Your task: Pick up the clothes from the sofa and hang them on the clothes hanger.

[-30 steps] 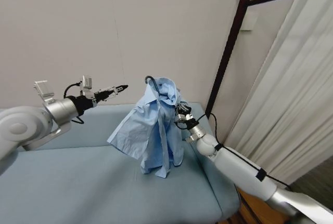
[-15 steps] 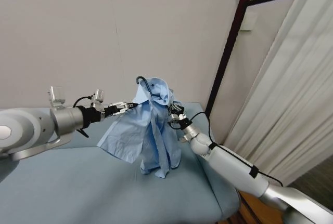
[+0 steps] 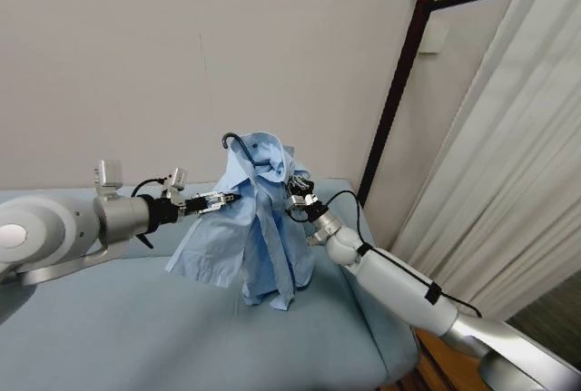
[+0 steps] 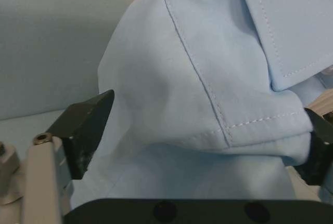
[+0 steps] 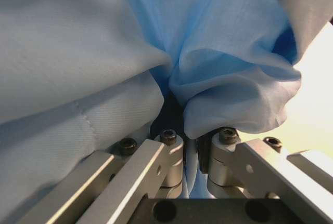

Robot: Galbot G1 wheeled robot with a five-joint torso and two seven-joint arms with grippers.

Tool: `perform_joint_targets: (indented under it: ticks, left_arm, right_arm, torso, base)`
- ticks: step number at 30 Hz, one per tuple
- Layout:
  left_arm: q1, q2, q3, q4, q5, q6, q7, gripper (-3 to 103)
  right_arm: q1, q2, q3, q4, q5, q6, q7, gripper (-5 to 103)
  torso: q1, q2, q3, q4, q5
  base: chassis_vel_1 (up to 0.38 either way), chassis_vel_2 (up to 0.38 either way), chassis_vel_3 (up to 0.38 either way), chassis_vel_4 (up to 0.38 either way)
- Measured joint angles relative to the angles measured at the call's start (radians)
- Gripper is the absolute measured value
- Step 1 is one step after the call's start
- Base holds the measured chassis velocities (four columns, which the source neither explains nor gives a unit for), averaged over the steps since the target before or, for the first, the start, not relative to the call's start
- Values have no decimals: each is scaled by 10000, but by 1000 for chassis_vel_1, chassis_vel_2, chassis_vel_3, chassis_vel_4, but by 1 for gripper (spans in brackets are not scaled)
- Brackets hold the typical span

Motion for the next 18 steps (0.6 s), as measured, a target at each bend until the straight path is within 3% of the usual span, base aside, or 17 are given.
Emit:
perform_joint_targets:
  ticks: [3, 6, 11, 13, 14, 18]
  left_arm:
    - [9, -47, 30, 24, 0, 5, 42, 79]
    - [10, -136, 68, 74, 3, 7, 111, 62]
    - [0, -191, 88, 141, 16, 7, 258, 52]
    - [-23, -227, 106, 184, 23, 6, 335, 41]
    - [-33, -247, 119, 213, 28, 5, 351, 41]
    - [-46, -302, 134, 257, 40, -2, 389, 24]
  right_arm:
    - [35, -25, -21, 40, 6, 26, -18, 5]
    - [60, -36, -26, 65, 37, 45, -22, 5]
    - [69, -19, -28, 83, 65, 65, -23, 5]
    - [69, -5, -33, 102, 99, 83, -19, 5]
    - [70, 6, -35, 119, 117, 93, -14, 3]
    - [62, 9, -63, 126, 205, 105, -2, 2]
  torso:
    - [0, 0, 0, -2, -1]
    - [0, 0, 0, -3, 0]
    - [0, 0, 0, -2, 0]
    - [0, 0, 0, -2, -1]
    - [0, 0, 0, -2, 0]
    - [0, 0, 0, -2, 0]
  base:
    - [0, 0, 0, 0]
    - [0, 0, 0, 0]
    - [0, 0, 0, 0]
    - [0, 0, 0, 0]
    - [0, 0, 0, 0]
    - [0, 0, 0, 0]
